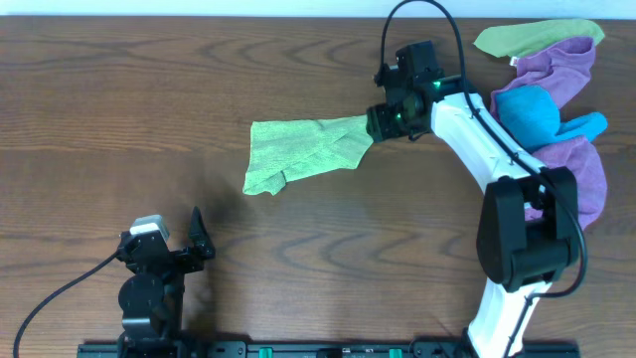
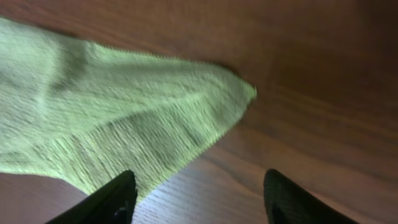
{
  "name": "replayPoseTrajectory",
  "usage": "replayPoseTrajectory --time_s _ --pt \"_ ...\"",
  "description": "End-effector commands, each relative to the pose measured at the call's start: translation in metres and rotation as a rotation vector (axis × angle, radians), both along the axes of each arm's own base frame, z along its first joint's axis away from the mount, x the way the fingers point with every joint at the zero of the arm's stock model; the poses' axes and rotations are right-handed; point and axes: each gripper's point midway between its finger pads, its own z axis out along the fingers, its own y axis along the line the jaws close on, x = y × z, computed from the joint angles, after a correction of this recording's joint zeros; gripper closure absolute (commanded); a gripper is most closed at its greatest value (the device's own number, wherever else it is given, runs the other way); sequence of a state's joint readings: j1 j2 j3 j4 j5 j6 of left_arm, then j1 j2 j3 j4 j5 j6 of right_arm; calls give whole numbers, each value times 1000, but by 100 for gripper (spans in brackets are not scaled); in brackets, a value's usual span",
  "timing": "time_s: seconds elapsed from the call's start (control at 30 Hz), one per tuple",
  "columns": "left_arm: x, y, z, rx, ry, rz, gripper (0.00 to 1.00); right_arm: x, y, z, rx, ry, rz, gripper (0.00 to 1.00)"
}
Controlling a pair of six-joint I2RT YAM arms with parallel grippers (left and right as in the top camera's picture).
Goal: Fold the cloth
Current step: 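Lift the green cloth and carry it left over the table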
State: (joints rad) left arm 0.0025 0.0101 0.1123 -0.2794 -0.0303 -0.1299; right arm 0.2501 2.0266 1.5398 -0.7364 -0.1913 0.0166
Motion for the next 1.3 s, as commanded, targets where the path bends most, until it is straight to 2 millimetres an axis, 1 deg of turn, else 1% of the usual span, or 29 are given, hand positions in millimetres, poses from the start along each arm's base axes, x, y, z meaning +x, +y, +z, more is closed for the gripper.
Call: replayPoseTrajectory --time_s 0.0,0.03,0.07,0.1,0.2,0.27,0.33,0.47,0.53,0.7,0.77,0.93,0.97,1.07,1.27 --pt "0 0 -12 15 27 -4 5 -7 12 -1 84 51 21 50" --pt "0 0 -12 15 27 -4 5 -10 16 -1 97 65 30 57" --pt "0 0 -12 15 27 -4 5 -13 19 -2 96 70 38 70" --pt "0 0 -12 15 27 -5 5 -14 23 -2 91 70 48 80" --pt "0 0 -12 15 27 -4 5 -12 26 -5 34 41 65 92" --pt "0 0 -12 15 27 -4 5 -7 26 -12 -9 18 65 99" --pt "0 0 -12 15 27 -5 5 -3 28 -19 -17 12 66 99" --pt "0 0 -12 15 27 -4 5 3 29 -43 -19 22 64 99" --pt "0 0 -12 15 27 -4 5 7 30 -48 -18 16 64 99" --pt "0 0 -12 15 27 -4 5 17 33 -53 -9 -18 63 99" --pt "0 0 -12 15 27 -5 5 20 32 -59 -8 -22 58 99" --pt "0 0 -12 15 27 -4 5 27 19 -78 -49 -18 31 99" --pt "0 0 -12 15 27 -4 5 29 17 -79 -52 -24 24 99" --pt "0 0 -12 15 27 -5 5 40 6 -88 -53 -42 -15 99" --pt "0 0 -12 15 27 -4 5 67 -18 -94 -38 -108 -120 99"
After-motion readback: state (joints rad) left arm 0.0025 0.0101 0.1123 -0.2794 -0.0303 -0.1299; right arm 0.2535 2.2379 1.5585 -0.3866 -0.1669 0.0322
